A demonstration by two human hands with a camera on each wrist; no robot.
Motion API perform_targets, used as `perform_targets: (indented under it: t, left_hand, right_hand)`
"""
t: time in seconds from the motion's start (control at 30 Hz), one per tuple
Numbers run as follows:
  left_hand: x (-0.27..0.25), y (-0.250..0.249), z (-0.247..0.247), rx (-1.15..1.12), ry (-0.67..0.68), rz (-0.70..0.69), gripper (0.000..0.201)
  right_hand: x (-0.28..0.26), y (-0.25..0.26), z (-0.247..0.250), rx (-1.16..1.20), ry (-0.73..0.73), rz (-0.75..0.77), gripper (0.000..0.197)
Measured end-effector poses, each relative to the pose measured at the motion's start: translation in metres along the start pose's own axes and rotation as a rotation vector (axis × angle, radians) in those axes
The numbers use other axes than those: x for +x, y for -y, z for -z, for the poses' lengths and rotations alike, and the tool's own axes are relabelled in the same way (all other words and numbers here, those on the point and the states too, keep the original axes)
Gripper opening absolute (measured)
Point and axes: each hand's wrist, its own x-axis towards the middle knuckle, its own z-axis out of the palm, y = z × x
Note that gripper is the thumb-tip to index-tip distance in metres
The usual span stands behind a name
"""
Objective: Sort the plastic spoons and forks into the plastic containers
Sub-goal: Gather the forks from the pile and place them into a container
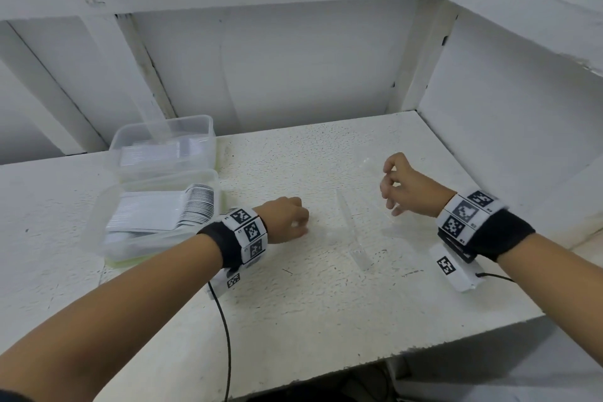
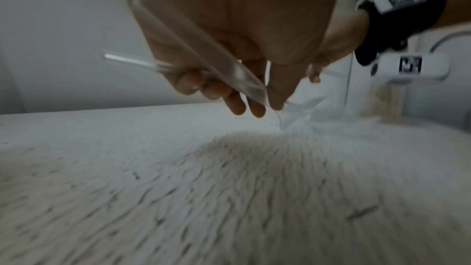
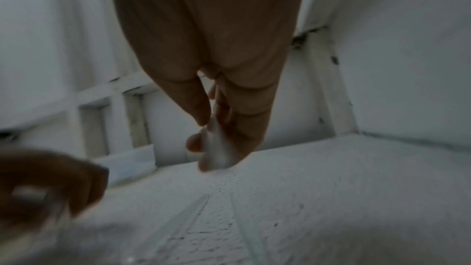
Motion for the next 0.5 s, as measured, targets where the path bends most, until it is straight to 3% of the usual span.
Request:
perform_targets:
  t: [0.1,0.27,0.4,0.5]
  left_hand:
    - [-0.012,0.004,0.006,-0.192,-0.08,0.049,0.023]
    - [-0.034,0.012,0.007,-0.539,-0.18,0.163,0.014]
    - [-0.04,0.018,0.006,-0.624,-0.302,0.196,0.015]
    - [-0.041,0.021,0.005,-0.618,-0.361,0.223,0.015]
  right_hand:
    - [0.01,-0.002,0.002,-0.437,0.114,0.078,0.03]
    - [0.02,0.001,-0.011,-0.791,0.324,0.161,0.039]
    - [0.024,0.0,-0.042,-0.913,0.441,0.35,0.036]
    - [0.025,-0.004,-0.048,-0.949,0.418,0.37,0.026]
